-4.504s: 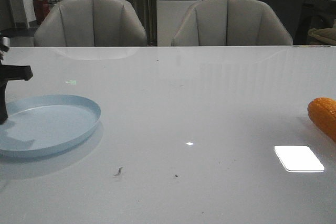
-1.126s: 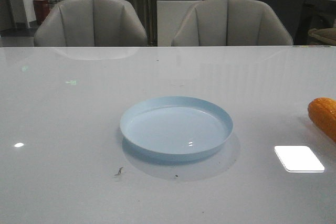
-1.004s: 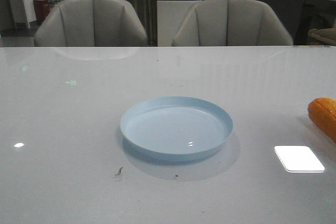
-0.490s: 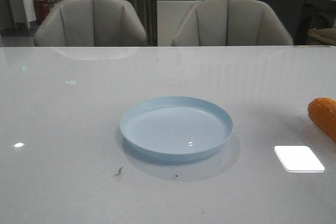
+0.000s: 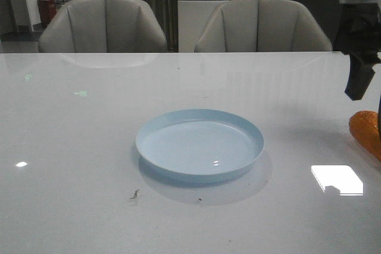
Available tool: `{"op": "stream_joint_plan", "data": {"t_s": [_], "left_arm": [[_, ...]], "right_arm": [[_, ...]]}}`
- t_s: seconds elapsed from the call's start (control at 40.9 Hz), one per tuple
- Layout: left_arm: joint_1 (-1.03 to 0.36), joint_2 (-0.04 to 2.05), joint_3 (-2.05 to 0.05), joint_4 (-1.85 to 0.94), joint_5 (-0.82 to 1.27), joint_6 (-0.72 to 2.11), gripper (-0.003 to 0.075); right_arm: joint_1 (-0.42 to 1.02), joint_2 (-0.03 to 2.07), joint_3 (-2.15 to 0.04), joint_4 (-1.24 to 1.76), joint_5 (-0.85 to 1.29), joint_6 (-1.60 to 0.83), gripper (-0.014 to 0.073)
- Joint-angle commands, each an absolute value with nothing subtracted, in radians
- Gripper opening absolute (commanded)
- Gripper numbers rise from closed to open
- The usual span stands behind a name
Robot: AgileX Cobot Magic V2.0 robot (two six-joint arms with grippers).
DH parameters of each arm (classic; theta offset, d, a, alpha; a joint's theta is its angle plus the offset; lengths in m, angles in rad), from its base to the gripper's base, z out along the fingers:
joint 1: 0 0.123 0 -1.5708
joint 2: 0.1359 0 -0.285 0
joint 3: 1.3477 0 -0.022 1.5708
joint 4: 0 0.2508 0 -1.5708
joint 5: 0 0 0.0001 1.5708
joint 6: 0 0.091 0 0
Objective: Place corn on plate with both arms
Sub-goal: 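Lower the right gripper onto the orange corn cob and grasp it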
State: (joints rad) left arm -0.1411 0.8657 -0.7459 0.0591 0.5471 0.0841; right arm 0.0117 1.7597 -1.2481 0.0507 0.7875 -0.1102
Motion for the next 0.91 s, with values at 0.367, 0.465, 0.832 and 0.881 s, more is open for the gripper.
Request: {"op": "stream_joint_plan", "data": {"t_s": [0.367, 0.465, 0.832, 0.881], "left_arm": [[-0.137, 0.856, -0.773, 0.058, 0.476, 0.072, 0.0400], [-0.137, 0.856, -0.773, 0.058, 0.476, 0.072, 0.0400], [-0.137, 0.856, -0.773, 0.058, 0.472, 0.072, 0.0400], [-0.137, 0.856, -0.773, 0.058, 0.470, 0.072, 0.0400]], "right_arm": [[0.003, 1.850, -1.281, 0.039, 0.768, -0.108, 0.0542], [0.003, 1.854, -1.281, 0.039, 0.768, -0.108, 0.0466], [0.019, 1.853, -1.344, 0.040, 0.762, -0.335, 0.0125], [0.029, 1.853, -1.380, 0.050, 0.786, -0.354, 0.0125]]}}
